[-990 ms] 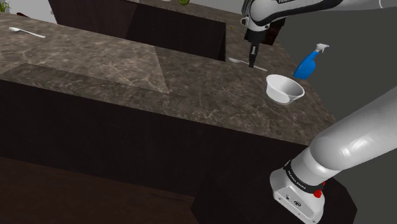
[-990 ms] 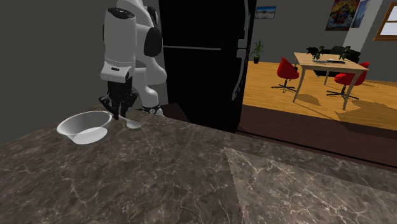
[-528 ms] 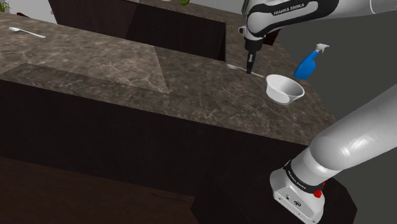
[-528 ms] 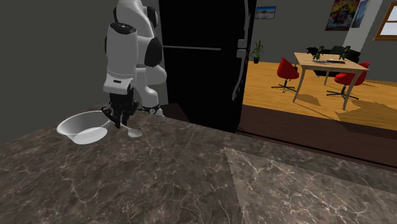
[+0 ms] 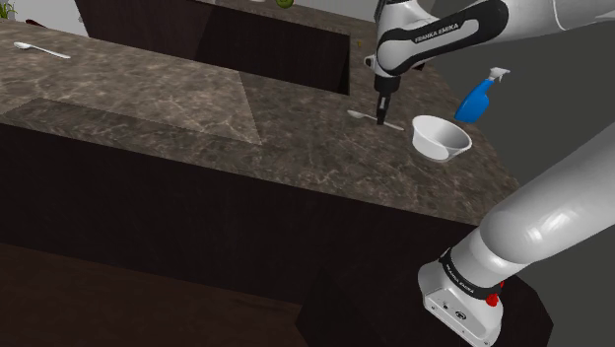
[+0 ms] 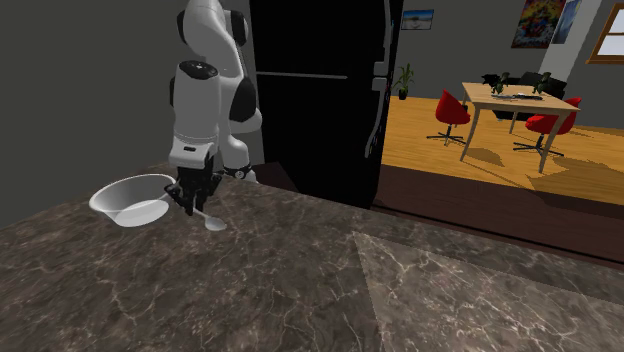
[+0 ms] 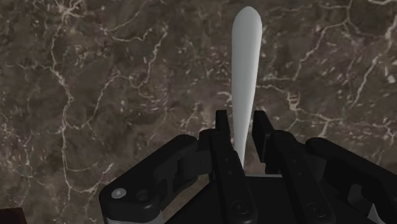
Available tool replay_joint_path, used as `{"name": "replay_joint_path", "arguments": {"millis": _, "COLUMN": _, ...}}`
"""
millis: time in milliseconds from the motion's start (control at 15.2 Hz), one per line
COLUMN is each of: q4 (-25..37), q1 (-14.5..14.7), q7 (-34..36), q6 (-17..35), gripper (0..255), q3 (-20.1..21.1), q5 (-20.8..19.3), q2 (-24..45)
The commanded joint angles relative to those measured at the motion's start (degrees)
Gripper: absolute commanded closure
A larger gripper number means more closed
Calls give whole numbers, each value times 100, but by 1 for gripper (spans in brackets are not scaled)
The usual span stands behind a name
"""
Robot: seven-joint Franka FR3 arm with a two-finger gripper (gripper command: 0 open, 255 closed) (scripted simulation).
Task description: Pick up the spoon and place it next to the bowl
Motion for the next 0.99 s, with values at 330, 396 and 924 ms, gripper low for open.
{"name": "replay_joint_path", "arguments": {"millis": 330, "q4": -273, "q1": -16, "q7": 146, "q6": 522, "gripper": 255, "q3": -13, "q5": -89, "q2": 261}}
{"name": "replay_joint_path", "arguments": {"millis": 396, "q4": -305, "q1": -19, "q7": 168, "q6": 596, "gripper": 255, "q3": -15, "q5": -104, "q2": 305}}
{"name": "replay_joint_path", "arguments": {"millis": 924, "q4": -358, "q1": -23, "q7": 207, "q6": 722, "gripper": 255, "q3": -19, "q5": -130, "q2": 383}}
